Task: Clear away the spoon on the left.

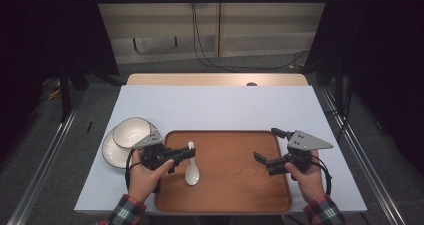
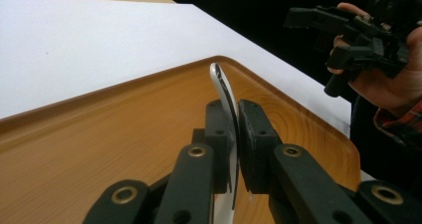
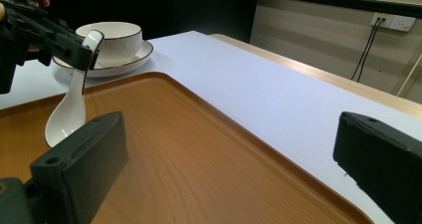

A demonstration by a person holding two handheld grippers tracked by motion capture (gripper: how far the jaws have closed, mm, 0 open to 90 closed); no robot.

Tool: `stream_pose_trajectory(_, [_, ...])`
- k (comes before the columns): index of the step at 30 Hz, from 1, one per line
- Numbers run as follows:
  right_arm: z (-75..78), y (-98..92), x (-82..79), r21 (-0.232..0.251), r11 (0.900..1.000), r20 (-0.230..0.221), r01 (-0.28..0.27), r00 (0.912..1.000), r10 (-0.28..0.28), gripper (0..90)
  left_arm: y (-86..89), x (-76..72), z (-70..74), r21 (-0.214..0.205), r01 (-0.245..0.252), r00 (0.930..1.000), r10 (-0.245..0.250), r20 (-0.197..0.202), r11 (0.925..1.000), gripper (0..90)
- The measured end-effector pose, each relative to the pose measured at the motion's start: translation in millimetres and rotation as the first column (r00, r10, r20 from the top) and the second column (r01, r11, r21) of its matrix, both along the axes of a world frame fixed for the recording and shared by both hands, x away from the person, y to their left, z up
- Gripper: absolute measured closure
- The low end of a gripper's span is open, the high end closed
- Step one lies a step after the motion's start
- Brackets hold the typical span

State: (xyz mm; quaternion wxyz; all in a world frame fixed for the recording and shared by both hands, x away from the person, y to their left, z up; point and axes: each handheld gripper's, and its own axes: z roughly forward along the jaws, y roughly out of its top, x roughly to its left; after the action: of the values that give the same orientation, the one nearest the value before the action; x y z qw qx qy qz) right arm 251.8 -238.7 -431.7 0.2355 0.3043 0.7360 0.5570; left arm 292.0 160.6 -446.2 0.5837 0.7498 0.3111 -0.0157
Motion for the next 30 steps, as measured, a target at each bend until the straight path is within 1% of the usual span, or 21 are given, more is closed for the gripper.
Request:
stream_pose_trajectory(2, [-0.1, 0.5, -0.2, 0.002, 1.0000, -0.003, 0.004, 1.0000, -0.004, 0.2, 0.5, 1.0, -1.5, 0.006, -0.003, 1.0000, 0.003, -0.003, 1.0000, 82.6])
stream_pose_trajectory(3, [-0.1, 0.3, -0.3, 0.000, 1.0000, -0.004, 0.002, 1.0000, -0.002, 0.2, 0.8, 1.4, -1.9, 0.018, -0.011, 0.9999, 0.011, -0.002, 0.9998, 82.2])
stream_pose_trajectory(5, [-0.1, 0.3, -0.2, -0.001, 1.0000, -0.003, 0.002, 1.0000, -0.002, 0.2, 2.1, 3.2, -3.7, 0.026, -0.021, 0.9998, 0.021, 0.000, 0.9994, 81.0])
stream_pose_trajectory(6, [-0.1, 0.2, -0.2, -0.001, 1.0000, -0.003, 0.002, 1.0000, -0.002, 0.2, 2.6, 4.2, -4.9, 0.024, -0.020, 0.9998, 0.020, -0.003, 0.9995, 80.6])
stream_pose_trajectory(7, [-0.2, 0.2, -0.2, -0.001, 1.0000, -0.003, 0.002, 1.0000, -0.002, 0.2, 3.3, 4.9, -5.6, 0.035, -0.030, 0.9995, 0.030, -0.003, 0.9990, 80.1])
stream_pose_trajectory(8, [-0.2, 0.2, -0.1, -0.001, 1.0000, -0.003, 0.002, 1.0000, -0.002, 0.2, 3.7, 5.6, -6.7, 0.034, -0.034, 0.9994, 0.034, -0.003, 0.9988, 79.5])
stream_pose_trajectory(11, [-0.3, 0.6, -0.2, -0.006, 1.0000, -0.003, 0.007, 1.0000, -0.007, 0.2, 5.1, 7.0, -8.6, 0.050, -0.046, 0.9989, 0.047, -0.008, 0.9977, 78.0])
stream_pose_trajectory(12, [-0.4, 0.5, 0.0, -0.003, 1.0000, -0.003, -0.001, 1.0000, 0.001, 0.2, 5.3, 7.4, -9.2, 0.049, -0.045, 0.9989, 0.045, -0.009, 0.9978, 77.5])
stream_pose_trajectory(15, [-0.4, 1.1, 0.2, -0.003, 1.0000, 0.000, -0.002, 1.0000, 0.002, 0.2, 5.8, 7.9, -10.9, 0.065, -0.052, 0.9986, 0.053, -0.009, 0.9965, 76.2])
stream_pose_trajectory(16, [-0.5, 1.3, 0.2, -0.003, 1.0000, 0.000, -0.002, 1.0000, 0.002, 0.2, 5.8, 8.1, -11.2, 0.077, -0.053, 0.9986, 0.053, -0.007, 0.9956, 75.8])
stream_pose_trajectory(18, [-0.5, 1.5, 0.0, -0.003, 1.0000, -0.003, -0.002, 1.0000, 0.002, 0.2, 4.6, 7.7, -11.7, 0.077, -0.058, 0.9983, 0.059, -0.005, 0.9953, 75.2])
stream_pose_trajectory(19, [-0.6, 1.5, 0.0, -0.003, 1.0000, -0.003, -0.006, 1.0000, 0.006, 0.2, 4.6, 7.8, -11.9, 0.082, -0.049, 0.9987, 0.050, -0.005, 0.9954, 75.1])
stream_pose_trajectory(23, [-0.6, 1.3, -0.1, -0.010, 0.9999, -0.004, -0.008, 1.0000, 0.008, 0.2, 3.1, 7.3, -13.3, 0.095, -0.044, 0.9990, 0.044, -0.006, 0.9945, 74.5])
stream_pose_trajectory(27, [-0.4, 1.3, -0.2, -0.006, 0.9999, 0.000, -0.010, 1.0000, 0.010, 0.2, 2.2, 6.2, -13.9, 0.096, -0.044, 0.9989, 0.046, -0.010, 0.9944, 74.0])
stream_pose_trajectory(30, [-0.3, 1.2, -0.5, -0.009, 0.9999, -0.001, -0.012, 0.9999, 0.012, 0.2, 2.3, 6.1, -14.2, 0.110, -0.042, 0.9990, 0.044, -0.009, 0.9930, 73.3])
